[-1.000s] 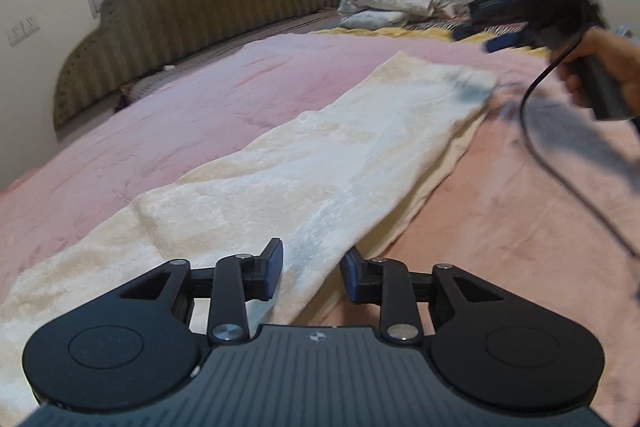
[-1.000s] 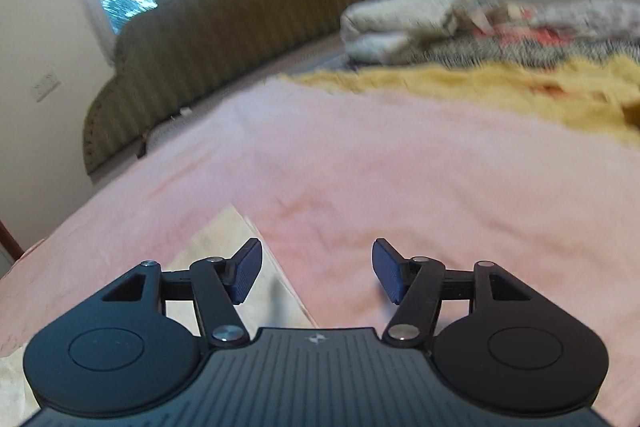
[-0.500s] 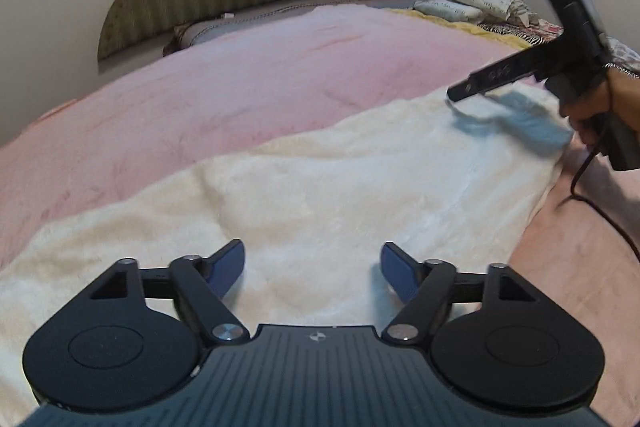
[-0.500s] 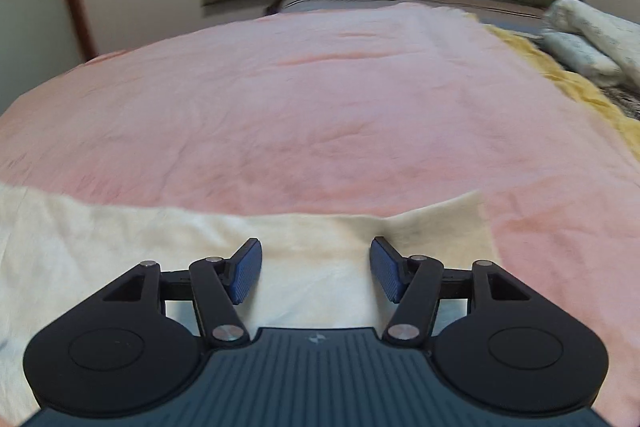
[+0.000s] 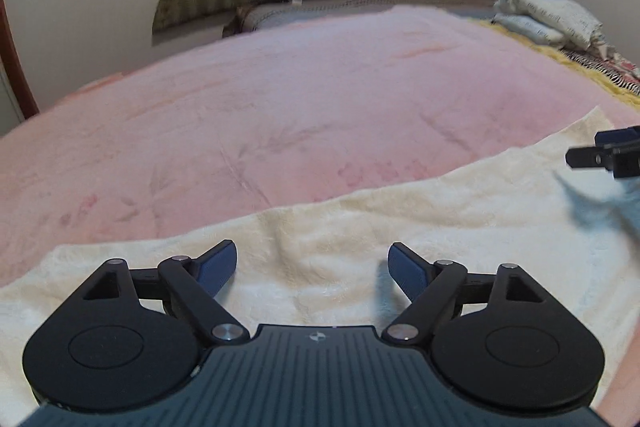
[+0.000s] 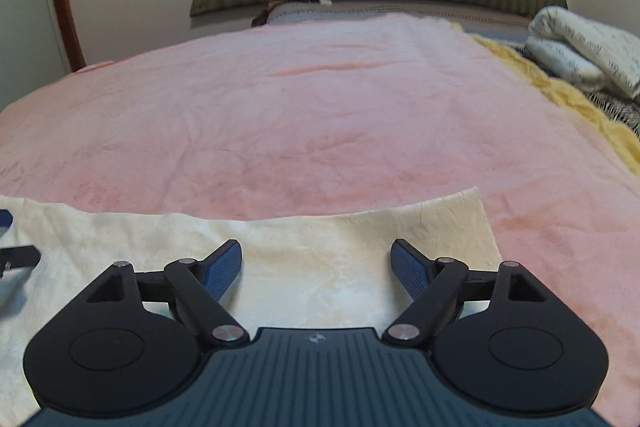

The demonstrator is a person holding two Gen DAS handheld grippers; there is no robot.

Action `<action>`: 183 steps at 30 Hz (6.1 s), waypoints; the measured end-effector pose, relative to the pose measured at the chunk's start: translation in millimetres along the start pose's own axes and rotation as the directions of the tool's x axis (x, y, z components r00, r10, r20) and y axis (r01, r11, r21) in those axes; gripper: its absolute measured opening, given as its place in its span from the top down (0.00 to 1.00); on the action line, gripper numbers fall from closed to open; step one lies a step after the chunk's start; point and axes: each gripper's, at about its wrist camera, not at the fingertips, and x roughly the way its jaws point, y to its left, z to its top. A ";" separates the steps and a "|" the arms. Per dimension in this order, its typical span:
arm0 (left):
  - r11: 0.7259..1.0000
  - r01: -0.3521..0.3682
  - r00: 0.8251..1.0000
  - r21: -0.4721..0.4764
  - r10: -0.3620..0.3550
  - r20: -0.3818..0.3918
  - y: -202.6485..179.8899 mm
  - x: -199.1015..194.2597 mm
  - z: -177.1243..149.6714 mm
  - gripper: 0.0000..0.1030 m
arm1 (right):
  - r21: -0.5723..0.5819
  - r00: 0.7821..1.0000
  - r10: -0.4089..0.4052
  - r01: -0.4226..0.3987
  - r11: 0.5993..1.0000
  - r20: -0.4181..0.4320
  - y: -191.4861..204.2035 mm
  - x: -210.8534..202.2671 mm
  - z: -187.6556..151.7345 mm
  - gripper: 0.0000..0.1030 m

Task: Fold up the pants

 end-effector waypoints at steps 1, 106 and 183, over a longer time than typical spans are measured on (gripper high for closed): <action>1.000 0.011 1.000 0.012 -0.011 0.013 -4.4 -8.0 -2.1 0.17 | -0.019 1.000 0.007 -0.007 1.000 0.007 4.4 -9.2 -3.1 0.20; 0.909 0.140 0.990 -0.393 -0.140 0.027 122.2 -35.0 -63.1 0.88 | -0.726 0.919 0.389 -0.225 0.650 0.064 295.3 -36.9 -92.1 0.83; 0.134 0.286 0.804 -0.949 -0.573 0.162 168.4 -23.5 -124.7 0.53 | -0.627 0.858 0.507 -0.348 0.696 0.087 277.0 -81.8 -84.7 0.91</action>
